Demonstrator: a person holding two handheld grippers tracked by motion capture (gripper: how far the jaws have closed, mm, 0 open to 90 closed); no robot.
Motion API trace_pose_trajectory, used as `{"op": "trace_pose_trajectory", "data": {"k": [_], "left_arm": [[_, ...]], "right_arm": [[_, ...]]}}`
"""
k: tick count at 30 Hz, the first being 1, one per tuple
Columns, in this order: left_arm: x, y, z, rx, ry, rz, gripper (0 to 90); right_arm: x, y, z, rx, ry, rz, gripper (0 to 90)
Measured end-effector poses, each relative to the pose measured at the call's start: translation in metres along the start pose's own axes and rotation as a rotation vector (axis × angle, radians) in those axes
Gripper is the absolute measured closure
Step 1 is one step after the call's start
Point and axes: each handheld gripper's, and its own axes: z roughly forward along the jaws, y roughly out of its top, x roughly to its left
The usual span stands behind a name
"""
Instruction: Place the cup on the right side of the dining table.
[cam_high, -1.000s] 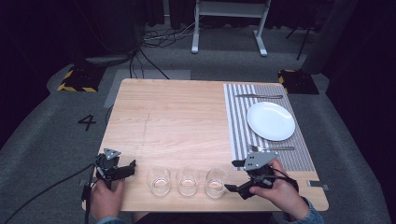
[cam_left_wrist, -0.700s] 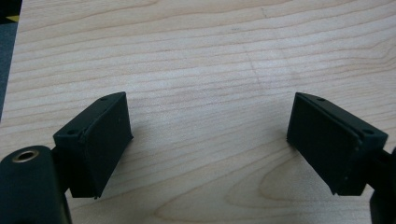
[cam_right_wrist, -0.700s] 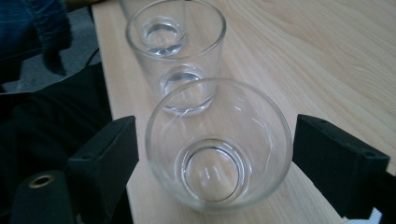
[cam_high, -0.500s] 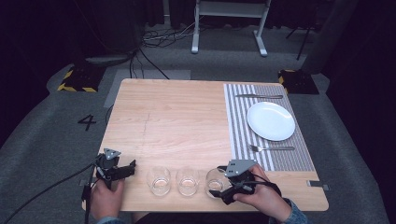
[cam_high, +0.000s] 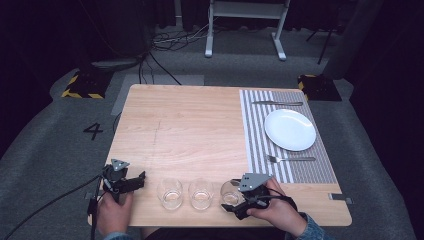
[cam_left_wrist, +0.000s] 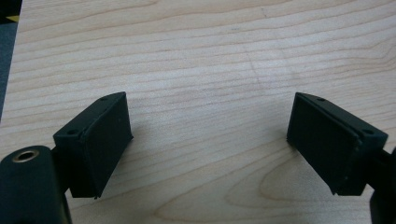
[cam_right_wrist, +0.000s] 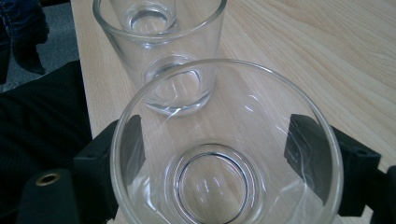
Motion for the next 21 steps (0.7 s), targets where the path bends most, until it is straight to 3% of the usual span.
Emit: {"op": "trace_pose_trajectory", "data": {"k": [9,21], "left_arm": [[0.000,0.000,0.000,0.000,0.000,0.000,13.9],[0.000,0.000,0.000,0.000,0.000,0.000,13.9]], "right_arm": [[-0.002,0.002,-0.005,0.006,-0.011,0.019,17.9],[-0.013,0.020,-0.029,-0.023,-0.058,0.018,17.9]]}}
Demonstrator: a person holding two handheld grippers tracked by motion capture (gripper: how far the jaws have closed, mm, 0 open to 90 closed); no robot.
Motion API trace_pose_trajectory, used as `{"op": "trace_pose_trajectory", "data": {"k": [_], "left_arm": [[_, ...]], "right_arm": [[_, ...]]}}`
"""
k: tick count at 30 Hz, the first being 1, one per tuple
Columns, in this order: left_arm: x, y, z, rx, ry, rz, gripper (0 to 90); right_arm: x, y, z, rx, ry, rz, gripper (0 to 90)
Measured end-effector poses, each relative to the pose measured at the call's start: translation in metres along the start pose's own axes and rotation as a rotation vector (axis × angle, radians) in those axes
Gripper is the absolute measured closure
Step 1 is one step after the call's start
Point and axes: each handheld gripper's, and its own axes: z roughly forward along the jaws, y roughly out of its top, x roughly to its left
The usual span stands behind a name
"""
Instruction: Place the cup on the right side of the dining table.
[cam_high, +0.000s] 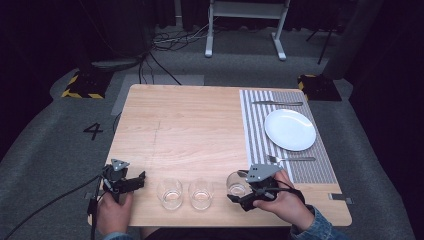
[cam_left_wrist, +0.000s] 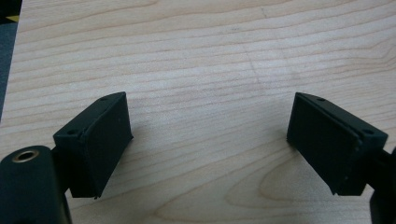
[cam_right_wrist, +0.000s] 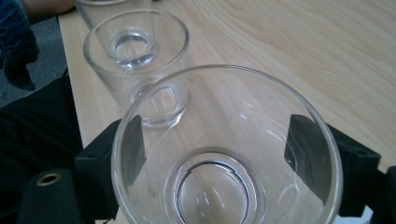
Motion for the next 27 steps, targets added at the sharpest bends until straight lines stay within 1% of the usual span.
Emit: {"op": "trace_pose_trajectory", "data": {"k": [1,2,4,5,6,7,9,10,11,12,13,14,15,16,18,19,21,22,23,27], "left_arm": [[0.000,0.000,0.000,0.000,0.000,0.000,13.9],[0.000,0.000,0.000,0.000,0.000,0.000,13.9],[0.000,0.000,0.000,0.000,0.000,0.000,13.9],[0.000,0.000,0.000,0.000,0.000,0.000,14.0],[0.000,0.000,0.000,0.000,0.000,0.000,14.0],[0.000,0.000,0.000,-0.002,0.000,-0.002,14.0],[0.000,0.000,0.000,0.000,0.000,0.000,13.9],[0.000,0.000,0.000,0.000,0.000,0.000,13.9],[0.000,0.000,0.000,0.000,0.000,0.000,13.9],[0.000,0.000,0.000,0.000,0.000,0.000,14.0],[0.000,0.000,0.000,0.000,0.000,0.000,14.0],[0.000,0.000,0.000,0.000,0.000,0.000,13.9],[0.000,0.000,0.000,0.000,0.000,0.000,13.9],[0.000,0.000,0.000,0.000,0.000,0.000,13.9],[0.000,0.000,0.000,0.000,0.000,0.000,13.9],[0.000,0.000,0.000,0.000,0.000,0.000,14.0],[0.000,0.000,0.000,0.000,0.000,0.000,13.9],[0.000,0.000,0.000,0.000,0.000,0.000,13.9],[0.000,0.000,0.000,0.000,0.000,0.000,13.9],[0.000,0.000,0.000,0.000,0.000,0.000,13.9]], "right_arm": [[-0.005,0.004,-0.003,-0.004,-0.003,0.013,17.9],[-0.005,0.004,-0.003,-0.004,-0.003,0.013,17.9],[-0.012,0.009,-0.006,-0.011,-0.015,0.023,17.9],[-0.014,0.010,-0.006,-0.012,-0.018,0.030,17.9],[-0.014,0.010,-0.006,-0.012,-0.018,0.030,17.9],[-0.020,0.013,-0.007,-0.019,-0.031,0.032,17.9],[-0.023,0.014,-0.008,-0.020,-0.034,0.035,17.9],[-0.031,0.018,-0.008,-0.027,-0.048,0.046,17.9],[-0.031,0.018,-0.008,-0.027,-0.048,0.046,17.9],[-0.037,0.021,-0.008,-0.026,-0.061,0.048,17.8],[-0.037,0.021,-0.008,-0.026,-0.061,0.048,17.8],[-0.043,0.024,-0.009,-0.030,-0.075,0.049,17.9],[-0.043,0.024,-0.009,-0.030,-0.075,0.049,17.9],[-0.048,0.027,-0.010,-0.035,-0.086,0.055,17.9],[-0.050,0.028,-0.010,-0.037,-0.090,0.054,17.9],[-0.055,0.032,-0.011,-0.039,-0.096,0.058,17.8],[-0.056,0.033,-0.011,-0.041,-0.099,0.058,17.8],[-0.059,0.035,-0.012,-0.043,-0.104,0.058,17.9],[-0.065,0.039,-0.013,-0.046,-0.114,0.058,17.8],[-0.072,0.044,-0.016,-0.051,-0.130,0.064,17.8]]}}
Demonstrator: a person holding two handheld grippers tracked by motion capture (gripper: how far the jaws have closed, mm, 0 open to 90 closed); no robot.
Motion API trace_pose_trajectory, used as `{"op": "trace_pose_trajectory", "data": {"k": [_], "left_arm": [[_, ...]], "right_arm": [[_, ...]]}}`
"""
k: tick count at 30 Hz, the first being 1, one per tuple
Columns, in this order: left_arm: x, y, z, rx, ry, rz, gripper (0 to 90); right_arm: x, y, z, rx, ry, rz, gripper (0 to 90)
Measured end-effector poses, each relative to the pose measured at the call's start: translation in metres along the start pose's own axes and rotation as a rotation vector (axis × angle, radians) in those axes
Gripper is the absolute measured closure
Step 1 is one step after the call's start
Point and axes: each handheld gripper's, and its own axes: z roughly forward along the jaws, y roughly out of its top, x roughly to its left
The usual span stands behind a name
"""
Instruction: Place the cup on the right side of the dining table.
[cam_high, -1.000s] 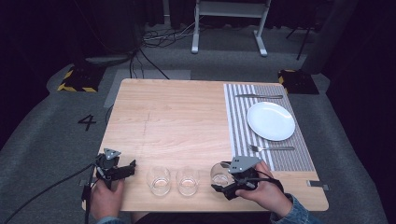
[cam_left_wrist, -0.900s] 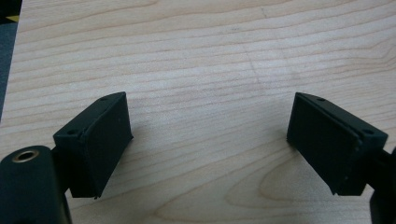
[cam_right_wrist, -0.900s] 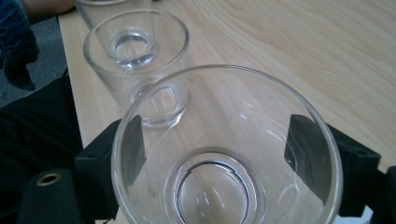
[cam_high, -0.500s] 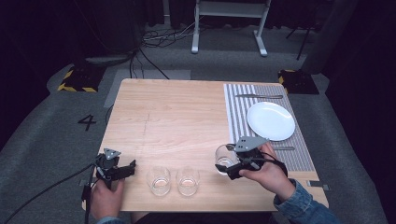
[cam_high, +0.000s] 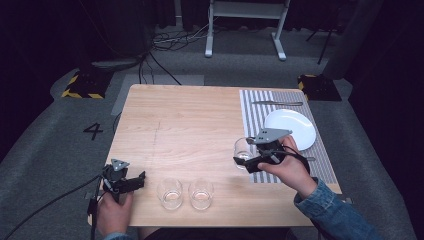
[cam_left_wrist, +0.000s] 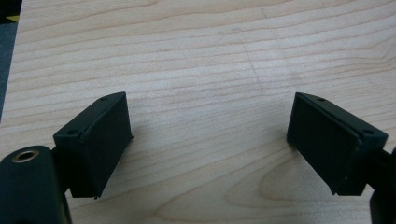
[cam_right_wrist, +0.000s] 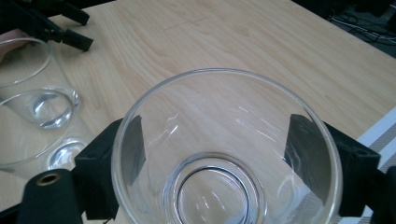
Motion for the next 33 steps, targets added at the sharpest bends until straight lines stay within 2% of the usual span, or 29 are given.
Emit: {"op": "trace_pose_trajectory", "data": {"k": [4,6,17,18,20,22,26,29,33], "left_arm": [[0.000,0.000,0.000,0.000,0.000,0.000,13.9],[0.000,0.000,0.000,0.000,0.000,0.000,14.0],[0.000,0.000,0.000,0.000,0.000,0.000,13.9],[0.000,0.000,0.000,0.000,0.001,0.000,13.9],[0.000,0.000,0.000,0.000,0.001,0.000,13.9],[0.000,0.000,0.000,0.000,0.000,0.000,13.9],[0.000,0.000,0.000,-0.002,0.001,-0.003,13.9],[0.000,0.000,0.000,0.000,0.001,0.000,13.9],[0.000,0.000,0.000,0.000,0.001,0.000,13.9]], "right_arm": [[-0.015,0.011,0.000,-0.010,-0.025,0.009,17.8],[-0.017,0.013,0.000,-0.011,-0.029,0.012,17.9],[-0.050,0.034,0.005,-0.021,-0.085,0.038,17.8],[-0.056,0.038,0.006,-0.022,-0.097,0.042,17.8],[-0.059,0.040,0.006,-0.023,-0.103,0.043,17.8],[-0.069,0.046,0.008,-0.024,-0.121,0.056,17.8],[-0.078,0.050,0.010,-0.033,-0.137,0.068,17.8],[-0.092,0.052,0.014,-0.065,-0.152,0.097,17.8],[-0.103,0.053,0.018,-0.081,-0.161,0.125,17.8]]}}
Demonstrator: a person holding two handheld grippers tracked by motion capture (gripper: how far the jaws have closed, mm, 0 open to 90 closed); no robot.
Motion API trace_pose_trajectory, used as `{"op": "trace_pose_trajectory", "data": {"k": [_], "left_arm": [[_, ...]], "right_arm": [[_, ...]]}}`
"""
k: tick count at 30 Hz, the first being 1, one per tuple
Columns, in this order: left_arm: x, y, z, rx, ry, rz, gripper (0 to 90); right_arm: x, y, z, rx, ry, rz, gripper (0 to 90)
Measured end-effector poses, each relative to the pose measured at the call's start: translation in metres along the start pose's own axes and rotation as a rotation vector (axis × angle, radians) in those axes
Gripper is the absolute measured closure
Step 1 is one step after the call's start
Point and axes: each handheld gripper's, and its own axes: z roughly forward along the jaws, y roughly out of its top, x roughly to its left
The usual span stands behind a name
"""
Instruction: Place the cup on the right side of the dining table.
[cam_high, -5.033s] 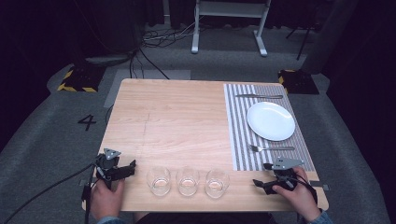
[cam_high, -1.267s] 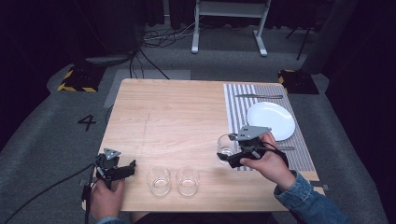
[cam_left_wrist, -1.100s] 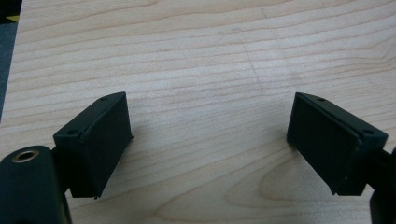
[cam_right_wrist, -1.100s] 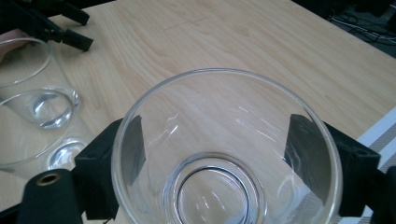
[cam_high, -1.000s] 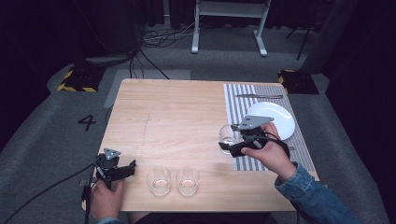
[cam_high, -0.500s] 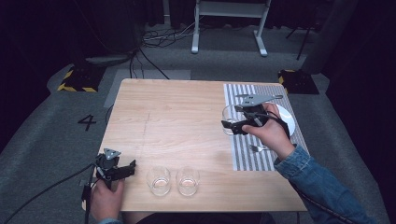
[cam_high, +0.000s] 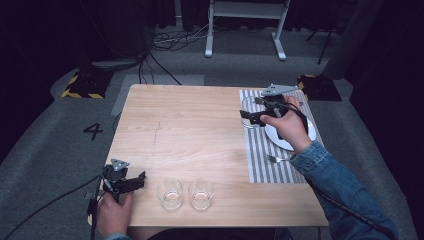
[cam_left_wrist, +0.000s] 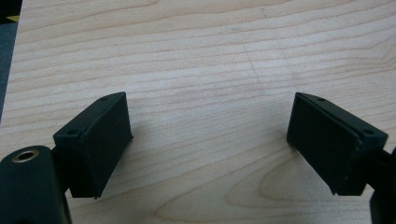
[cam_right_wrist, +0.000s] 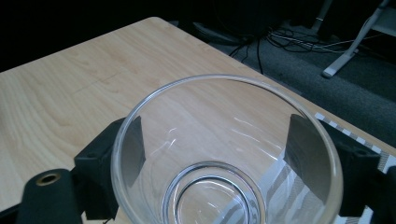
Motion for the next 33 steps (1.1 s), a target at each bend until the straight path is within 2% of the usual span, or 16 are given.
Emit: {"op": "trace_pose_trajectory", "data": {"k": [3,9,10,12,14,20,33], "left_arm": [[0.000,0.000,0.000,-0.002,0.000,-0.003,13.9],[0.000,0.000,0.000,-0.002,0.000,-0.002,13.8],[0.000,0.000,0.000,-0.004,0.000,-0.005,13.8],[0.000,0.000,0.000,-0.004,0.000,-0.005,13.8],[0.000,0.000,0.000,-0.004,0.000,-0.005,13.8],[0.000,0.000,0.000,-0.004,0.000,-0.005,13.8],[0.000,0.000,0.000,-0.004,0.000,-0.005,13.8]], "right_arm": [[-0.015,0.003,0.011,-0.004,-0.045,0.014,17.8],[-0.032,0.004,0.022,-0.013,-0.088,0.044,17.8],[-0.039,0.003,0.026,-0.006,-0.113,0.060,17.8],[-0.042,0.003,0.028,-0.003,-0.121,0.060,17.8],[-0.053,0.001,0.035,0.014,-0.162,0.073,17.8],[-0.067,-0.005,0.047,0.033,-0.200,0.114,17.8],[-0.083,-0.026,0.082,0.079,-0.248,0.146,17.7]]}}
